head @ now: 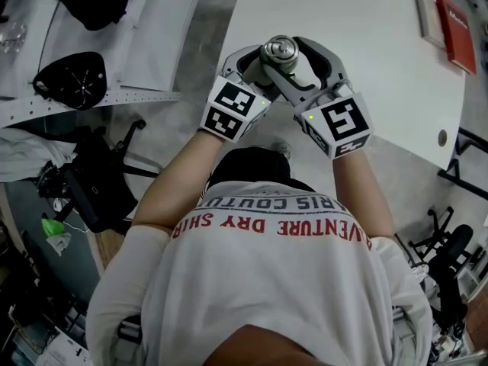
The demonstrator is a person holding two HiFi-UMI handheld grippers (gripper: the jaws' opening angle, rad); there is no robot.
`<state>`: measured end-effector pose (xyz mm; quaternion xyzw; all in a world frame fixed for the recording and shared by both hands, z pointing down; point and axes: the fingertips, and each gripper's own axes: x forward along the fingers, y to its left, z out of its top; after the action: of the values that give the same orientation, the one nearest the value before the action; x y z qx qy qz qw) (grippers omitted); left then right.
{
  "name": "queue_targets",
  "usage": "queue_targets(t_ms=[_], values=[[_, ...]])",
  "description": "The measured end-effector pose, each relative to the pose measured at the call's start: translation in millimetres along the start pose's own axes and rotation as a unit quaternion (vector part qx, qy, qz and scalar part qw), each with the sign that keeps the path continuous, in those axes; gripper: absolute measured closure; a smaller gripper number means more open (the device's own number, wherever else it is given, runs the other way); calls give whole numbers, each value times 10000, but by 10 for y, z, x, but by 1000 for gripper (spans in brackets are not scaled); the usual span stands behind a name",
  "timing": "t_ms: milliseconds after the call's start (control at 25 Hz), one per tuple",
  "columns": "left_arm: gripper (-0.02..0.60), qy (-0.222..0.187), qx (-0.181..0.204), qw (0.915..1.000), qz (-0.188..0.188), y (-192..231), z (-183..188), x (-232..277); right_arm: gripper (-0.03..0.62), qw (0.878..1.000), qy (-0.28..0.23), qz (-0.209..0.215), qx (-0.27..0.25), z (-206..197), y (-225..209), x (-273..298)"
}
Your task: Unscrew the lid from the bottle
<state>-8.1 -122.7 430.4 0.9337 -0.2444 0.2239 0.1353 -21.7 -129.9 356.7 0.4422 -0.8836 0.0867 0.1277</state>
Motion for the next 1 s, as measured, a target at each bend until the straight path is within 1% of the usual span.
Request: queue_targets(t_ms=[80,240,400,600,760,1000], values=[[218,-11,0,10000,41,8,-15,6,332,10000,-27,-53,-65,20,-2,23],[218,13,7,10000,49,4,-24,6,335,9997,-37,-118,-190,40,3,39],[219,35,37,10000,22,4,-25,1,336,9997,-19,-103,-227,38,11,38],[219,118,93,9998,-112,-2,-25,7,338,9996,-19,14,-269,31,6,28],[219,220,234,9988,-362,-1,-22,13,338,9993,-8,233,-285,22,-1,25],[221,341,576,9933,-937,-14,-40,32,338,9962,54,740,-459,20,-3,7]])
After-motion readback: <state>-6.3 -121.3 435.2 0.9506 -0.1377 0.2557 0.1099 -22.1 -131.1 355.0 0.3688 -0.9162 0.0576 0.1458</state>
